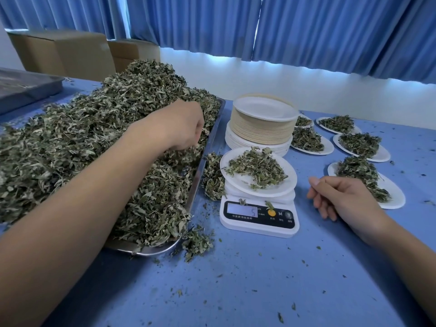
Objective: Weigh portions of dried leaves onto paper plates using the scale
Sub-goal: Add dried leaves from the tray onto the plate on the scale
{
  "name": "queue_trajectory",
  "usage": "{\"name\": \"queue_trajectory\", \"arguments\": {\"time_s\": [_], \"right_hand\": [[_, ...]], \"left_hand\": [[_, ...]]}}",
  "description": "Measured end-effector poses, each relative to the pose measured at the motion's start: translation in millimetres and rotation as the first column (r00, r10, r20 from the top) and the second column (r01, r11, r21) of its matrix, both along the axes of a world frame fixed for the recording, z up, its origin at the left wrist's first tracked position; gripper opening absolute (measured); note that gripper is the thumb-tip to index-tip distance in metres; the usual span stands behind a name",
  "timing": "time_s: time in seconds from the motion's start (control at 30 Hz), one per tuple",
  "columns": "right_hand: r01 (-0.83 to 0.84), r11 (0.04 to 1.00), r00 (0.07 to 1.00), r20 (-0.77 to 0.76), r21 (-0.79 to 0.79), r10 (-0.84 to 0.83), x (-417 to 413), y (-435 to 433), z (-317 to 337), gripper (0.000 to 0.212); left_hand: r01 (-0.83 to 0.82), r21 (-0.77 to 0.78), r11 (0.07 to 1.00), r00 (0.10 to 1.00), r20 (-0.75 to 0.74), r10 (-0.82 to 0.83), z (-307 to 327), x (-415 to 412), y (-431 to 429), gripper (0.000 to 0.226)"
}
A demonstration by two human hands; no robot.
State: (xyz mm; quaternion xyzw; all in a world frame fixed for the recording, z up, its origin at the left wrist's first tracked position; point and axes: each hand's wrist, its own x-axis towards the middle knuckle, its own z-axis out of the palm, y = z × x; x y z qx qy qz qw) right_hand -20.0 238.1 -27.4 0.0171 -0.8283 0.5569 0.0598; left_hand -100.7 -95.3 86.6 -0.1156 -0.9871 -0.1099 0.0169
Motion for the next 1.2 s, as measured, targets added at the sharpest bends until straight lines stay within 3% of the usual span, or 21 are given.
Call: {"name": "queue_trajectory", "arguments": {"time_s": [0.1, 0.4, 0.7, 0.87, 0.97, 1.2], "right_hand": [[-0.002, 1.0, 1.0, -0.001, 0.003, 0.002, -0.7, 0.2, -0.2, 0.044], [-0.005, 1.0, 1.0, -0.005, 0.009, 0.005, -0.5, -0.2, 0.0, 0.041], [-0.01, 1.0, 1.0, -0.004, 0.009, 0.01, 0.2, 0.4, 0.5, 0.044], [-0.013, 1.0, 1.0, -0.001, 0.008, 0.013, 0.0, 0.3, 0.2, 0.044], [-0.013, 1.0, 1.0, -0.005, 0.008, 0.013, 0.2, 0.2, 0.2, 0.044], [0.0, 1.0, 1.0, -0.008, 0.025, 0.0, -1.5, -0.2, -0.8, 0.041]], "left_hand": [[0.008, -0.007, 1.0, 1.0, 0.021, -0.008, -2.9, 1.7, 0.8, 0.024], [0.023, 0.193, 0.981, 0.992, -0.127, 0.002, 4.8, -5.2, -4.8, 0.032], [0.051, 0.303, 0.951, 0.987, -0.158, -0.002, 4.4, -7.0, -6.5, 0.026], [0.169, 0.572, 0.803, 0.984, -0.143, -0.105, 6.0, 6.8, 6.1, 0.023], [0.233, 0.656, 0.718, 0.971, -0.118, -0.207, 1.6, 17.4, 22.7, 0.022], [0.334, 0.477, 0.813, 0.93, -0.026, -0.366, -20.2, 27.7, 48.1, 0.022]]}}
